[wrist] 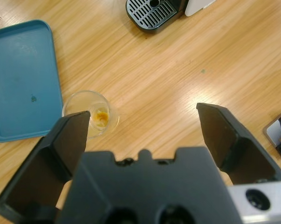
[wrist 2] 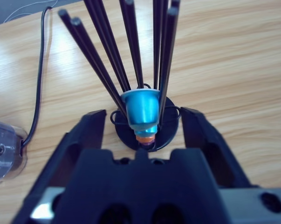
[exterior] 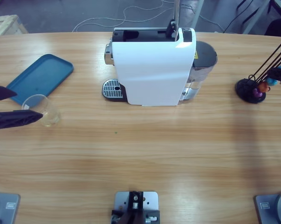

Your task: Pour coffee

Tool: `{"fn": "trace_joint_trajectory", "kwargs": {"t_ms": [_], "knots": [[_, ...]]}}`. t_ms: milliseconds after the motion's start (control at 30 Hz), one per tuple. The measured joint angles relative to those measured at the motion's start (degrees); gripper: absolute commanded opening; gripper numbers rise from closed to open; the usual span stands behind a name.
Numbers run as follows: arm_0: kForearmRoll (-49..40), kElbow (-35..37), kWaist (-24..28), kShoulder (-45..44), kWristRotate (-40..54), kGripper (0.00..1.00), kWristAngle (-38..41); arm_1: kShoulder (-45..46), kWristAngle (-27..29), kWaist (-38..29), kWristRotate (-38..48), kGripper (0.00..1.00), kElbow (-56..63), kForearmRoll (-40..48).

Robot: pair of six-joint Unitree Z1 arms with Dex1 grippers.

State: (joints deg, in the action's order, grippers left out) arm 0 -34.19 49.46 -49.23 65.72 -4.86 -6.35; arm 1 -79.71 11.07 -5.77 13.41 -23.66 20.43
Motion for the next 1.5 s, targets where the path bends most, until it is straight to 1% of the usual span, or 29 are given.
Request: {"fn": "trace_joint_trajectory", "kwargs": {"t_ms": [67,100,133,300,333,367,400,600,633,667,1233,1400,1500], "knots": [[0.0,0.0,0.0,0.0,0.0,0.991,0.0,0.0,0.0,0.0,0.0,0.530,0.0,0.3],[0.0,0.0,0.0,0.0,0.0,0.991,0.0,0.0,0.0,0.0,0.0,0.435,0.0,0.3],[0.0,0.0,0.0,0.0,-0.1,0.991,0.0,0.0,0.0,0.0,0.0,0.376,0.0,0.3],[0.0,-0.1,0.0,0.0,-0.4,0.991,0.0,0.0,0.0,0.1,-0.2,0.371,0.0,0.3],[0.0,-0.1,0.0,0.0,-0.5,0.991,0.0,0.0,0.0,0.2,-0.2,0.358,0.0,0.3],[0.0,-0.1,0.0,0.0,-0.5,0.991,0.0,0.0,0.0,0.2,-0.3,0.305,0.0,0.3],[0.0,-0.1,0.0,0.0,-0.5,0.991,0.0,0.0,0.0,0.2,-0.4,0.296,0.0,0.3],[0.0,-0.1,0.0,0.0,-0.6,0.991,0.0,0.0,0.0,0.2,-1.1,0.289,0.0,0.3],[0.0,-0.1,0.0,0.0,-0.6,0.991,0.0,0.0,0.0,0.2,-1.1,0.179,0.0,0.3],[0.0,-0.1,0.0,0.0,-0.6,0.991,0.0,0.0,0.0,0.3,-1.2,0.003,0.0,0.3],[0.7,-0.5,0.0,0.0,-0.6,0.991,0.0,-0.9,0.0,0.8,-2.4,0.000,-0.1,0.3],[1.4,-0.9,0.0,0.0,-0.8,0.991,0.0,-0.6,0.0,0.8,-2.7,0.000,-1.4,-2.7],[1.9,-1.5,0.0,0.0,-0.9,0.991,0.0,1.0,0.0,0.8,-2.7,0.000,-3.3,-6.2]]}}
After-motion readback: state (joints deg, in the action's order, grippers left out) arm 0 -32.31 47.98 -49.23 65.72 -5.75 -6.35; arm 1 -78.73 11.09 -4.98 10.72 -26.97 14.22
